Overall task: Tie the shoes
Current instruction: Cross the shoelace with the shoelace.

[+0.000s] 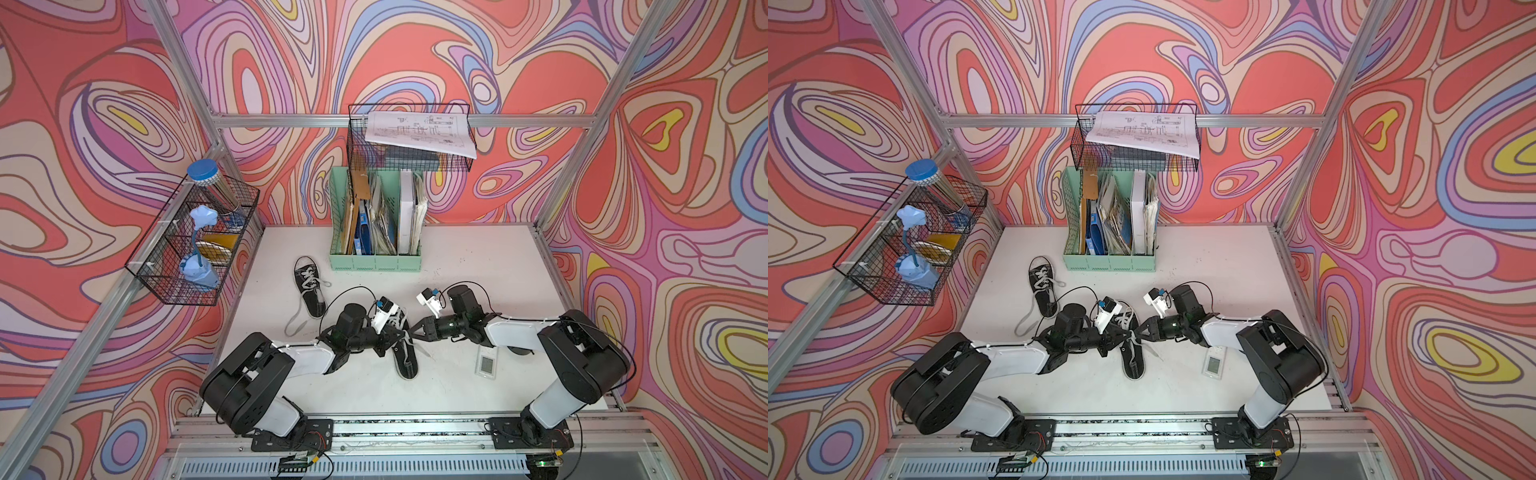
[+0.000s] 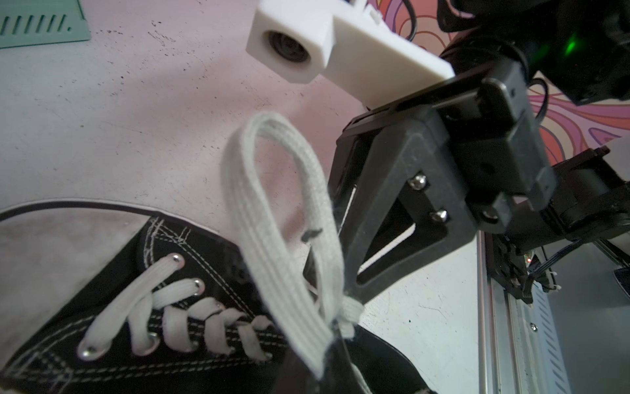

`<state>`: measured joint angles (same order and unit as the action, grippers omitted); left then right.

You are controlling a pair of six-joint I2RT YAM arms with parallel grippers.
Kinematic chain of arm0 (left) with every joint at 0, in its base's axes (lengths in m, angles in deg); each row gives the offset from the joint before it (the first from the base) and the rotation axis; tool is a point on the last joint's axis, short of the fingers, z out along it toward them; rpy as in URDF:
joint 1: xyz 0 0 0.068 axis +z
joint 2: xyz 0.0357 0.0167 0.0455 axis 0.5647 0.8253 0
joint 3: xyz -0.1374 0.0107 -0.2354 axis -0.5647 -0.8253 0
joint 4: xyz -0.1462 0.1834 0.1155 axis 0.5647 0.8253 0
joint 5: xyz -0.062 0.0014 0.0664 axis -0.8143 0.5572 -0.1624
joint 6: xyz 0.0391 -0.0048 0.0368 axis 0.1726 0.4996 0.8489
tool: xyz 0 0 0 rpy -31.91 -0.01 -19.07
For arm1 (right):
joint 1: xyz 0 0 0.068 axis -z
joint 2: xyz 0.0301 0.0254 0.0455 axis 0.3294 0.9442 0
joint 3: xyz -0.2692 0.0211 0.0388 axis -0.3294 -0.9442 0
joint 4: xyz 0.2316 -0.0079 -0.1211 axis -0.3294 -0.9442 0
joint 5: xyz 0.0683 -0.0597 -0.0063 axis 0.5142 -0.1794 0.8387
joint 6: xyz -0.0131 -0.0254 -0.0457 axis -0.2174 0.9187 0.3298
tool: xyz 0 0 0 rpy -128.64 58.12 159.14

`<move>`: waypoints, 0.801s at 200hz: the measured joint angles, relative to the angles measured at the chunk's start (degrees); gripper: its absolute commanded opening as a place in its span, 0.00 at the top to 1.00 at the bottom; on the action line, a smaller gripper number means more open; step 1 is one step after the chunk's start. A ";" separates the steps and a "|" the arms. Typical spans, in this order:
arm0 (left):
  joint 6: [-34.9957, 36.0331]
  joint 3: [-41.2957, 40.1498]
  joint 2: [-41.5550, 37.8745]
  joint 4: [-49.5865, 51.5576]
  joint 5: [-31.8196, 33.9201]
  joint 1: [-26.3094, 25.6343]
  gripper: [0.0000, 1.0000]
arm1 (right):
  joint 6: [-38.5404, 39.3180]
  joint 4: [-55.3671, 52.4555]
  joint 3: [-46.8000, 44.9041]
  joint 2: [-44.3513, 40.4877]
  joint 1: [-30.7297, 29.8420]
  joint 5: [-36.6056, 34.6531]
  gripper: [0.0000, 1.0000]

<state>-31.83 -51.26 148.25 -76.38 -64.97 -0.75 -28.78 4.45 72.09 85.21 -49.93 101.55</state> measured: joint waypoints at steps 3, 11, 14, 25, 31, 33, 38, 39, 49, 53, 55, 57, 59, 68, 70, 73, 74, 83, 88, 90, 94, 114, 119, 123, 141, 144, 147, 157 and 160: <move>0.00 0.00 0.00 -0.07 0.00 0.00 1.00 | -0.02 0.22 0.00 -0.09 0.00 0.26 0.81; 0.00 0.00 0.00 -0.22 0.00 0.00 1.00 | -0.22 0.72 0.00 -0.37 -0.07 0.74 0.81; 0.00 0.00 0.00 -0.31 0.00 0.00 1.00 | -0.37 0.87 0.00 -0.48 -0.07 0.90 0.82; 0.00 0.00 0.00 -0.48 0.00 -0.02 1.00 | -0.63 1.66 -0.07 -0.72 -0.09 1.44 0.82; 0.00 0.00 0.00 -0.57 0.00 -0.02 1.00 | -0.92 2.12 -0.11 -0.79 -0.04 1.64 0.81; 0.00 0.00 0.00 -0.57 0.00 0.00 1.00 | -0.94 2.29 -0.13 -0.83 -0.02 1.70 0.82; 0.00 0.00 0.00 -0.59 0.00 -0.02 1.00 | -1.03 2.51 -0.17 -0.90 -0.02 1.84 0.81; 0.00 -0.02 0.00 -0.59 0.00 -0.02 1.00 | -1.03 2.54 -0.17 -0.90 -0.02 1.86 0.81; -0.02 -0.09 0.00 -0.70 -0.02 0.00 1.00 | -1.20 2.89 -0.20 -0.92 0.00 2.10 0.82; -0.04 -0.13 0.00 -0.79 -0.02 -0.02 1.00 | -1.22 2.99 -0.20 -0.92 0.00 2.14 0.82; -0.04 -0.17 0.00 -0.83 -0.02 -0.02 1.00 | -1.22 3.04 -0.20 -0.92 0.02 2.19 0.82; -0.04 -0.20 0.00 -0.90 -0.02 0.00 1.00 | -1.27 3.06 -0.20 -0.92 0.02 2.21 0.82; -0.07 -0.26 0.00 -0.98 -0.02 0.00 1.00 | -1.29 3.08 -0.20 -0.92 0.02 2.23 0.82; -0.22 -0.39 0.00 -1.16 -0.07 -0.02 1.00 | -1.38 3.19 -0.20 -0.92 0.02 2.25 0.82; -0.24 -0.42 0.00 -1.16 -0.07 -0.02 1.00 | -1.38 3.19 -0.20 -0.92 0.02 2.25 0.82; -0.31 -0.46 0.00 -1.25 -0.09 -0.02 1.00 | -1.42 3.21 -0.20 -0.92 0.02 2.25 0.82; -0.35 -0.48 0.00 -1.29 -0.09 -0.02 1.00 | -1.42 3.21 -0.20 -0.92 0.02 2.25 0.82; -0.59 -0.59 0.00 -1.62 -0.11 -0.02 1.00 | -1.44 3.32 -0.20 -0.90 0.02 2.27 0.82; -0.66 -0.63 0.00 -1.73 -0.11 -0.02 1.00 | -1.46 3.37 -0.20 -0.90 0.02 2.27 0.82; -0.68 -0.66 0.00 -1.79 -0.11 -0.02 1.00 | -1.46 3.37 -0.20 -0.87 0.02 2.29 0.82; -0.76 -0.70 0.00 -1.86 -0.11 -0.02 1.00 | -1.53 3.41 -0.20 -0.87 0.02 2.32 0.82; -1.09 -0.74 0.00 -2.01 -0.20 -0.02 1.00 | -1.88 4.13 -0.28 -0.59 0.02 2.60 0.83; -1.11 -0.74 0.00 -2.12 -0.20 -0.02 1.00 | -1.99 4.44 -0.39 -0.46 0.02 2.69 0.83; -1.16 -0.76 0.00 -2.23 -0.20 0.00 1.00 | -2.05 4.68 -0.55 -0.39 0.02 2.71 0.83; -1.75 -1.05 0.00 -3.10 -0.17 0.00 1.00 | -2.49 5.42 -1.27 -0.07 0.02 3.06 0.84; -1.79 -1.14 0.00 -3.23 -0.17 -0.02 1.00 | -2.49 5.55 -1.38 0.00 0.02 3.10 0.84; -2.05 -1.25 0.00 -3.43 -0.20 -0.02 1.00 | -2.54 5.66 -1.49 0.02 0.02 3.13 0.85; -2.47 -1.60 0.00 -4.04 -0.17 0.00 1.00 | -2.78 6.14 -1.77 0.24 0.02 3.21 0.85; -2.56 -1.68 0.00 -4.17 -0.17 0.00 1.00 | -2.89 6.27 -1.81 0.33 0.02 3.23 0.85</move>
<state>-34.39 -52.95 148.25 -80.55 -65.15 -0.75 -31.66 10.72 70.27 85.54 -49.91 104.79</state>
